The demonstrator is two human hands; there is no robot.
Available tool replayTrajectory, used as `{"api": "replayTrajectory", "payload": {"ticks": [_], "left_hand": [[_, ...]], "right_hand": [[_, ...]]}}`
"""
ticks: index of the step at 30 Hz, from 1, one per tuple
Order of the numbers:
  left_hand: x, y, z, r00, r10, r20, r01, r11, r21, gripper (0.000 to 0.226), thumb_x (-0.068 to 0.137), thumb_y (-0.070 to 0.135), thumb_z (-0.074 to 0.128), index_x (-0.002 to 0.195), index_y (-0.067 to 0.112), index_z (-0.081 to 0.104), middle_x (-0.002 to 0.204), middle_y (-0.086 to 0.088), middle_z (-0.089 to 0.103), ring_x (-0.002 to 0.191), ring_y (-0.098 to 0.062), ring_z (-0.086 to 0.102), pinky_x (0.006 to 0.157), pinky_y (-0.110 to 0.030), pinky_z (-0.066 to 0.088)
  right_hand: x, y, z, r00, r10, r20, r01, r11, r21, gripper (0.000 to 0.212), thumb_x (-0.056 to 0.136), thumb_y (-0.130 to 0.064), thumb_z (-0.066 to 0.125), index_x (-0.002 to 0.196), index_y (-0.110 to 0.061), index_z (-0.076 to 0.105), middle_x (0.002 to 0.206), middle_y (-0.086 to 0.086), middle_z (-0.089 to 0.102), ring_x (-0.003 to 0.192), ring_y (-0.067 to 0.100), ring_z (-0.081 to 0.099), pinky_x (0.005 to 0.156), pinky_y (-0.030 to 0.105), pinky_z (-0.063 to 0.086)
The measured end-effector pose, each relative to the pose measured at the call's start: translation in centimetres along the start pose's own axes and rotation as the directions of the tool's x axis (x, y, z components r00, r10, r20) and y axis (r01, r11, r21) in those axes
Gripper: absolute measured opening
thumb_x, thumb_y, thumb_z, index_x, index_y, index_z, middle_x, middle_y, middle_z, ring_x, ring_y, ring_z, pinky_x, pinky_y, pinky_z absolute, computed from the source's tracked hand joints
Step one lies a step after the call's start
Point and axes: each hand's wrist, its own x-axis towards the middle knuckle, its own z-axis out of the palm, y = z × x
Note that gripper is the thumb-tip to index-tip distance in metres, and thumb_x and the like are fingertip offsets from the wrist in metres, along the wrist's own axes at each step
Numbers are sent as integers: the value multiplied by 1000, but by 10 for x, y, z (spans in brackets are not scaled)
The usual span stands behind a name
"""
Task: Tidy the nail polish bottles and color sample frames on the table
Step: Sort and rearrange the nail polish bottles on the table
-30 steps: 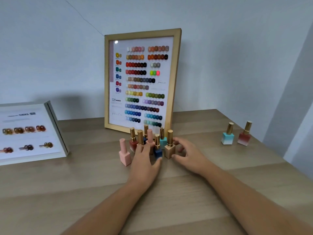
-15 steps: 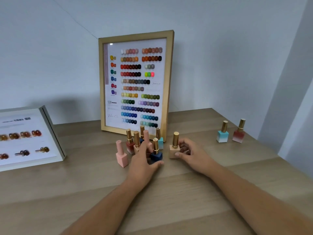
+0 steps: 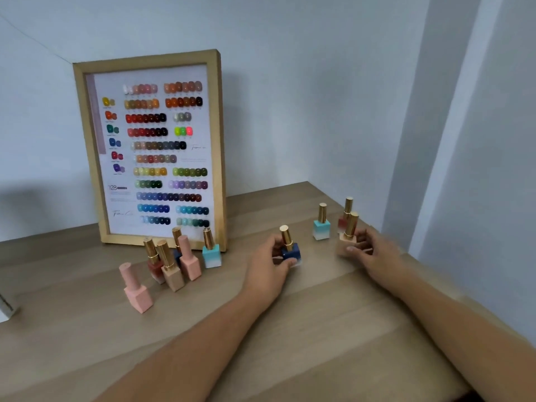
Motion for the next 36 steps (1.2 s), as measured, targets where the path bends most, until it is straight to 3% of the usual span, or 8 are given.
{"api": "replayTrajectory", "payload": {"ticks": [6, 9, 19, 23, 26, 31, 33, 36], "left_hand": [[37, 16, 59, 998, 45, 53, -44, 999, -24, 39, 83, 6, 63, 117, 23, 55, 111, 7, 64, 92, -2, 56, 76, -3, 38], [48, 18, 72, 997, 50, 60, -49, 999, -13, 38, 83, 8, 64, 116, 24, 55, 112, 7, 62, 95, -3, 55, 85, -15, 41], [59, 14, 79, 997, 64, 35, -64, 998, 5, 34, 82, 7, 65, 112, 21, 56, 98, 13, 56, 79, 9, 49, 63, 2, 38], [49, 16, 72, 1000, 18, 18, -16, 997, -79, 35, 81, 7, 66, 109, 24, 54, 100, 11, 59, 88, 1, 56, 80, -14, 47], [35, 16, 60, 999, -5, -33, 3, 997, -75, 33, 80, 13, 68, 104, 28, 52, 99, 10, 56, 93, -4, 55, 80, -18, 46], [-1, 6, 20, 996, -17, -84, 15, 1000, -23, 28, 81, 18, 68, 99, 31, 51, 94, 11, 56, 88, -4, 55, 73, -15, 45], [-20, -1, -4, 992, 0, -125, 0, 1000, 2, 26, 81, 18, 68, 96, 32, 52, 92, 10, 56, 85, -4, 55, 71, -17, 46], [-51, -12, -41, 980, 67, -185, -55, 996, 69, 28, 80, 16, 67, 90, 35, 51, 88, 10, 56, 81, -4, 54, 68, -18, 48]], "right_hand": [[13, 18, -11, 986, 82, -142, -85, 996, -13, 20, 87, -18, 60, 101, -25, 47, 85, -11, 53, 77, 5, 51, 73, 27, 42], [18, 20, -11, 983, 101, -152, -110, 993, -49, 22, 87, -19, 59, 101, -29, 44, 83, -14, 50, 75, 4, 48, 75, 28, 40], [18, 16, -10, 989, 122, -81, -133, 980, -146, 26, 90, -21, 54, 115, -22, 46, 97, -5, 52, 88, 14, 50, 77, 28, 39], [15, 12, -10, 984, 134, -116, -143, 986, -81, 31, 87, -19, 58, 115, -23, 44, 105, -3, 52, 94, 13, 50, 82, 31, 42], [9, 11, -12, 971, 74, -225, -93, 993, -72, 36, 82, -21, 65, 111, -21, 44, 110, -1, 50, 100, 16, 49, 88, 34, 44], [-18, 4, -13, 908, -156, -388, 43, 957, -286, 30, 77, -19, 67, 95, -25, 44, 98, -3, 47, 95, 16, 45, 79, 29, 36], [-31, -9, -7, 894, -283, -348, 154, 923, -354, 28, 75, -15, 67, 90, -24, 45, 93, -2, 48, 91, 16, 45, 78, 29, 36], [-48, -34, 14, 913, -382, -144, 304, 872, -383, 28, 74, -12, 67, 88, -24, 46, 93, -4, 48, 89, 13, 45, 78, 28, 36]]}}
